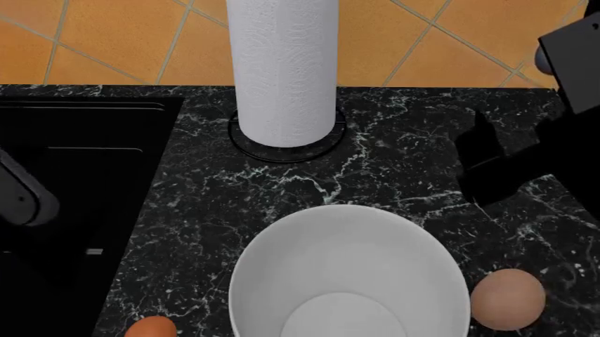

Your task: Place the eggs and milk next to the bowl.

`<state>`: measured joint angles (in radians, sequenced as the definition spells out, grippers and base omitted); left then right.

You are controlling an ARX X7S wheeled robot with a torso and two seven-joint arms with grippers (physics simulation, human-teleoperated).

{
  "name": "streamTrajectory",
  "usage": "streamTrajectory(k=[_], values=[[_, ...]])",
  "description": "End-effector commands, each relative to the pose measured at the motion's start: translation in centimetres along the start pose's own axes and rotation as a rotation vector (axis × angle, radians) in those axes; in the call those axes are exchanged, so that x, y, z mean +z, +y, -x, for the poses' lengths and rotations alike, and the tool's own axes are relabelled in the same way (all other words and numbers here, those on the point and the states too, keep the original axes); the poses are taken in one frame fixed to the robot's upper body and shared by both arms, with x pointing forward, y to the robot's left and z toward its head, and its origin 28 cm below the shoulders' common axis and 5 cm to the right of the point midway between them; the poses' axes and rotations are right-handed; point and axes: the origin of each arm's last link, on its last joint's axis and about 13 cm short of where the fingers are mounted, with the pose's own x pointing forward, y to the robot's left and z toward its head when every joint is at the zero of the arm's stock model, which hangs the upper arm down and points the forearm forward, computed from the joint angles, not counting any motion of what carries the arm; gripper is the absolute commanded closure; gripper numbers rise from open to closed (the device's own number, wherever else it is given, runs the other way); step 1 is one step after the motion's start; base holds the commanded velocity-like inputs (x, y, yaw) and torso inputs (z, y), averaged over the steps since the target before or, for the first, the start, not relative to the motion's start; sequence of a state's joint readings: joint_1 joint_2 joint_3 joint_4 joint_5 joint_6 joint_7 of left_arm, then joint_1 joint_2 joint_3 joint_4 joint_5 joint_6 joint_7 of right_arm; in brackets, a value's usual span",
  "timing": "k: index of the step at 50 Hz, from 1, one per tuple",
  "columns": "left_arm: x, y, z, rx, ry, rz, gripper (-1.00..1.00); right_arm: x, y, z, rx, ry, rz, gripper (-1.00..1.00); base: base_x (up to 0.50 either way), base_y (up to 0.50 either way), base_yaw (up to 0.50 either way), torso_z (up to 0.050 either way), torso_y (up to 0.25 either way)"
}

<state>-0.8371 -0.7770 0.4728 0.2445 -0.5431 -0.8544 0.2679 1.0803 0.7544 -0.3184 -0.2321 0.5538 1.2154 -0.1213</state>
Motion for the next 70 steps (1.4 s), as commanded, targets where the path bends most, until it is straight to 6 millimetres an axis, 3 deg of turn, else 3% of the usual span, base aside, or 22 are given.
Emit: streamTrajectory(k=[1, 50, 70], values=[[0.1, 0.0, 1.3, -0.134, -0.009, 0.003, -1.00, 0.1, -0.1, 0.1, 0.005, -0.006, -0.022, -1.00, 0.00, 0.00, 0.00, 0.000, 0.000], [-0.1, -2.7, 3.9, -0.408, -0.105, -0.054, -1.00, 0.1, 0.2, 0.1, 0.035, -0.002, -0.018, -1.00, 0.00, 0.00, 0.00, 0.000, 0.000], [-0.7, -3.2, 3.8, -0.451, -0.078, -0.058, -1.00, 0.1, 0.2, 0.1, 0.042, -0.001, -0.018, -1.00, 0.00, 0.00, 0.00, 0.000, 0.000]])
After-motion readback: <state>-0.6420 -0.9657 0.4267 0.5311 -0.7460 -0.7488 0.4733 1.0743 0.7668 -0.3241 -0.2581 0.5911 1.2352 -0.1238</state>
